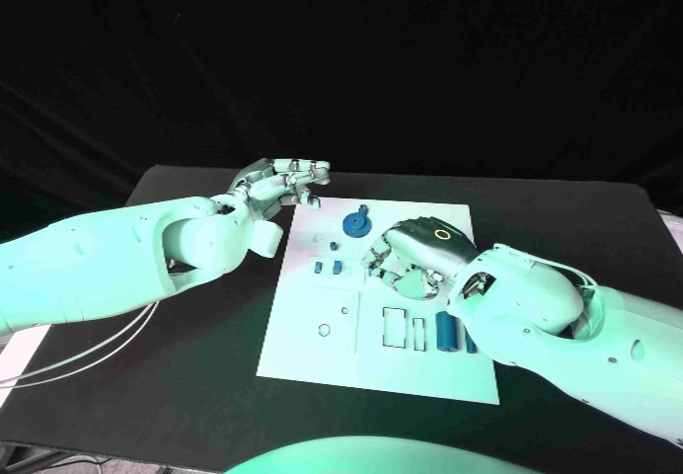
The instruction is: Assemble the parts on the task board
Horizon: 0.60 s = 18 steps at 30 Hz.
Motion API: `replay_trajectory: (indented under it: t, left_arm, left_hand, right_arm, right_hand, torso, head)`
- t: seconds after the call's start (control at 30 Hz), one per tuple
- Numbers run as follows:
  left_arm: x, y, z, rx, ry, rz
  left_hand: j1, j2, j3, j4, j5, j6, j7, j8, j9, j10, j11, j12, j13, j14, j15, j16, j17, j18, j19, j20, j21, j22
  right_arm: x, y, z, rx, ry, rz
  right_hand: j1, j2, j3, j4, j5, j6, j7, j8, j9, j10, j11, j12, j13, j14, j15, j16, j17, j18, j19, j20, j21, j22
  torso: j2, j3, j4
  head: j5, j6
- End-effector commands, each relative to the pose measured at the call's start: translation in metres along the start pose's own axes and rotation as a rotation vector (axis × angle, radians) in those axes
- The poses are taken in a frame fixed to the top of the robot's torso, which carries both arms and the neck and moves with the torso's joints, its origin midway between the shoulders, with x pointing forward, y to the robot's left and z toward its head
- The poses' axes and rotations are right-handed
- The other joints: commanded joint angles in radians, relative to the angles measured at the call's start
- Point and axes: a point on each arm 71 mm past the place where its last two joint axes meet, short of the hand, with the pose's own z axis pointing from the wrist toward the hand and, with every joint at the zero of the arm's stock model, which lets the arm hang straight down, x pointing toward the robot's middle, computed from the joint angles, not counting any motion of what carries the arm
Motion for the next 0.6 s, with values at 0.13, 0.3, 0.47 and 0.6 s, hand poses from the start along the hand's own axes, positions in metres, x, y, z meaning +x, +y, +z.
replay_trajectory:
  t: [0.13, 0.3, 0.47, 0.6]
  left_arm:
    - [0.004, 0.0, 0.001, 0.011, 0.016, -0.006]
    - [0.006, 0.0, 0.002, 0.01, 0.022, -0.008]
    - [0.008, 0.0, 0.003, 0.008, 0.027, -0.01]
    - [0.009, 0.001, 0.003, 0.008, 0.031, -0.011]
  left_hand:
    - [0.0, 0.008, -0.005, 0.002, 0.004, -0.008, 0.0, 0.002, -0.001, -0.006, 0.003, 0.003, 0.001, -0.005, 0.0, 0.006, -0.001, 0.01, 0.009, 0.001, -0.004, -0.001]
    - [0.0, 0.008, -0.005, 0.002, 0.004, -0.008, 0.0, 0.002, -0.001, -0.006, 0.003, 0.003, 0.001, -0.005, 0.0, 0.006, -0.001, 0.01, 0.009, 0.001, -0.004, -0.001]
    - [0.0, 0.008, -0.005, 0.002, 0.004, -0.008, 0.0, 0.002, -0.001, -0.006, 0.003, 0.003, 0.001, -0.005, 0.0, 0.006, -0.001, 0.01, 0.009, 0.001, -0.004, -0.001]
    - [0.0, 0.008, -0.005, 0.002, 0.004, -0.008, 0.0, 0.002, -0.001, -0.006, 0.003, 0.003, 0.001, -0.005, 0.0, 0.006, -0.001, 0.01, 0.009, 0.001, -0.004, -0.001]
  right_arm:
    - [0.02, 0.013, 0.008, -0.051, 0.028, 0.058]
    - [0.034, 0.02, 0.013, -0.063, 0.048, 0.083]
    - [0.044, 0.022, 0.017, -0.068, 0.061, 0.096]
    - [0.049, 0.023, 0.019, -0.067, 0.07, 0.102]
  right_hand:
    - [-0.008, -0.006, 0.007, -0.005, 0.008, -0.004, 0.007, -0.006, 0.001, 0.013, -0.004, -0.002, -0.001, 0.03, -0.001, 0.007, 0.0, -0.002, 0.008, 0.0, 0.002, 0.001]
    - [-0.009, -0.007, 0.009, -0.007, 0.009, -0.007, 0.01, -0.008, 0.001, 0.011, -0.002, -0.004, -0.002, 0.03, 0.0, 0.008, 0.0, -0.002, 0.008, 0.0, 0.002, 0.0]
    - [-0.012, -0.008, 0.009, -0.007, 0.009, -0.008, 0.011, -0.009, 0.001, 0.01, -0.001, -0.005, -0.002, 0.03, 0.001, 0.008, 0.0, -0.002, 0.007, 0.001, 0.001, -0.001]
    - [-0.012, -0.008, 0.009, -0.007, 0.009, -0.008, 0.011, -0.009, 0.001, 0.01, -0.001, -0.005, -0.002, 0.03, 0.001, 0.008, 0.0, -0.002, 0.007, 0.001, 0.001, -0.001]
  torso:
    - [0.001, -0.0014, 0.0031]
    - [0.001, -0.0009, 0.002]
    - [0.001, -0.0007, 0.0015]
    - [0.001, -0.0008, 0.0009]
  head:
    - [0.05, -0.021]
    - [0.068, -0.031]
    - [0.082, -0.041]
    - [0.088, -0.044]
